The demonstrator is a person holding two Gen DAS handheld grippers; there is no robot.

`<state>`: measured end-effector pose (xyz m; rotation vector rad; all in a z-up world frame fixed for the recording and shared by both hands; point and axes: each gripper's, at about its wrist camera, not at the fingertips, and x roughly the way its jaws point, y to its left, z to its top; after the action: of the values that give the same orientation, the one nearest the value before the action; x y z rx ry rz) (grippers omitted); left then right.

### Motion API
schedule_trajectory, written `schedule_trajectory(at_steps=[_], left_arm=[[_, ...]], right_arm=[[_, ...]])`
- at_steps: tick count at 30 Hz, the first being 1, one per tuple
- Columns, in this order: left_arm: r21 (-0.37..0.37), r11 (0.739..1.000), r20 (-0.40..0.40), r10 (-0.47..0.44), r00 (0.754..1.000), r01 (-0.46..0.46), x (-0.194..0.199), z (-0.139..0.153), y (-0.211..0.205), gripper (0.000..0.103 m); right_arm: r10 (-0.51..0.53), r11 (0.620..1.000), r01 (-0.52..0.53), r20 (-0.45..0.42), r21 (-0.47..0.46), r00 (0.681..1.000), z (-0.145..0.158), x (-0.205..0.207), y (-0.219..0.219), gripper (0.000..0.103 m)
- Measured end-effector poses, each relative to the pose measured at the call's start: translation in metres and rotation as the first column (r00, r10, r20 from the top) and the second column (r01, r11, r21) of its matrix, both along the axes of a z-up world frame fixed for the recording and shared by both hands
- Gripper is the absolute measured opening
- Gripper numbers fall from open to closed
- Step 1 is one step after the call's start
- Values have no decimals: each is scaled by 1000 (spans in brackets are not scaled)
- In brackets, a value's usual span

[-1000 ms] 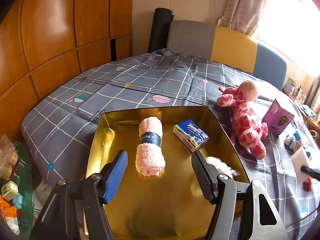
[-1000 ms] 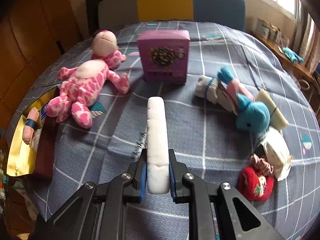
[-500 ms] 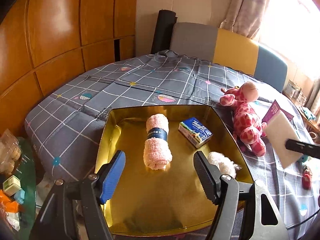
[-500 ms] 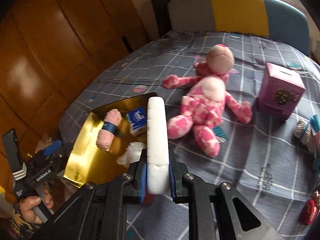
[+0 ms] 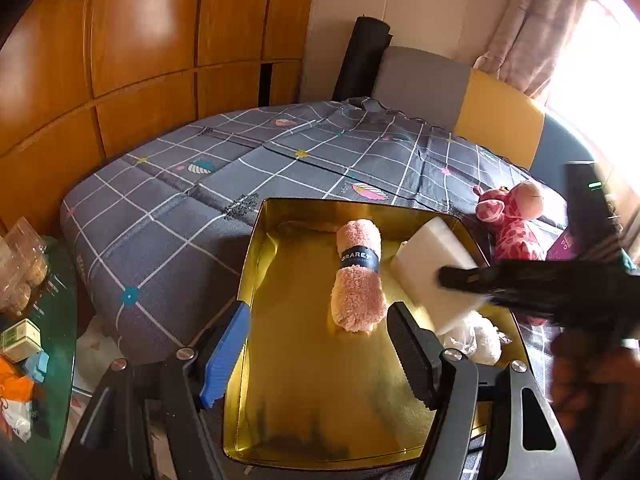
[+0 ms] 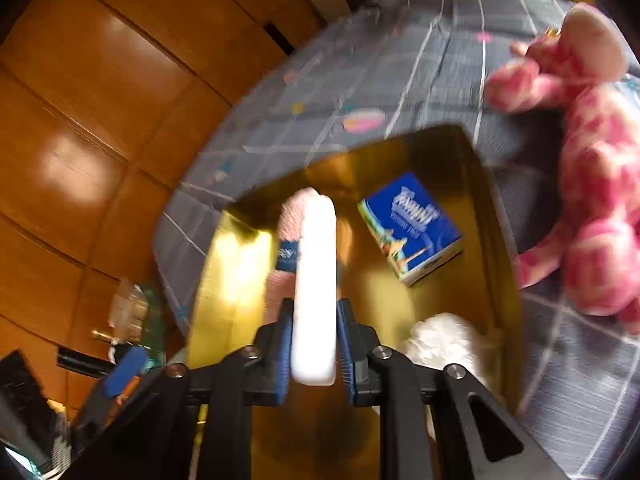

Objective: Organize soft objects
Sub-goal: 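Lower the white foam block into the gold tray and open the right gripper, then move both open grippers back toward the pile of soft items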

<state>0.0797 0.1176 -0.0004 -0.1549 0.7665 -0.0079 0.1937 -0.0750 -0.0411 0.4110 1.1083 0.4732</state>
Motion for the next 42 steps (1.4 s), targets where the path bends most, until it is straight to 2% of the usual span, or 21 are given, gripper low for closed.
schedule_trajectory(at_steps=[2,3,5,14,19,26,36,42], left_arm=[[3,1000,2,-1,1000,1,-1,-1,1,71],[8,1000,6,-2,1000,2,-1,-1,1,71],[13,1000,12,-1,1000,1,-2,0,1,71],[27,999,18,-35,999,34,-8,4,-10,71],[38,997,29,-64,998,63,-14,8,-22,71],[46,994,37,-97,995,95,-20,12,-35,73],[62,987,46,-153,987,150,-24,19,-56,73],[88,976,45,-206,977,202,-23,23,-76,73]], right_arm=[[-2,1000,2,-19,-24,1000,-8,1,5,25],[-3,1000,2,-21,-27,1000,-10,-1,4,30],[-2,999,1,-8,-34,1000,-7,-8,1,32],[-19,996,31,139,-80,990,33,-52,-31,32],[-16,988,48,209,-150,978,49,-78,-43,33],[-51,969,106,242,-222,969,53,-104,-63,33],[-134,954,199,273,-225,953,62,-132,-119,34],[-216,929,287,287,-233,933,67,-147,-162,35]])
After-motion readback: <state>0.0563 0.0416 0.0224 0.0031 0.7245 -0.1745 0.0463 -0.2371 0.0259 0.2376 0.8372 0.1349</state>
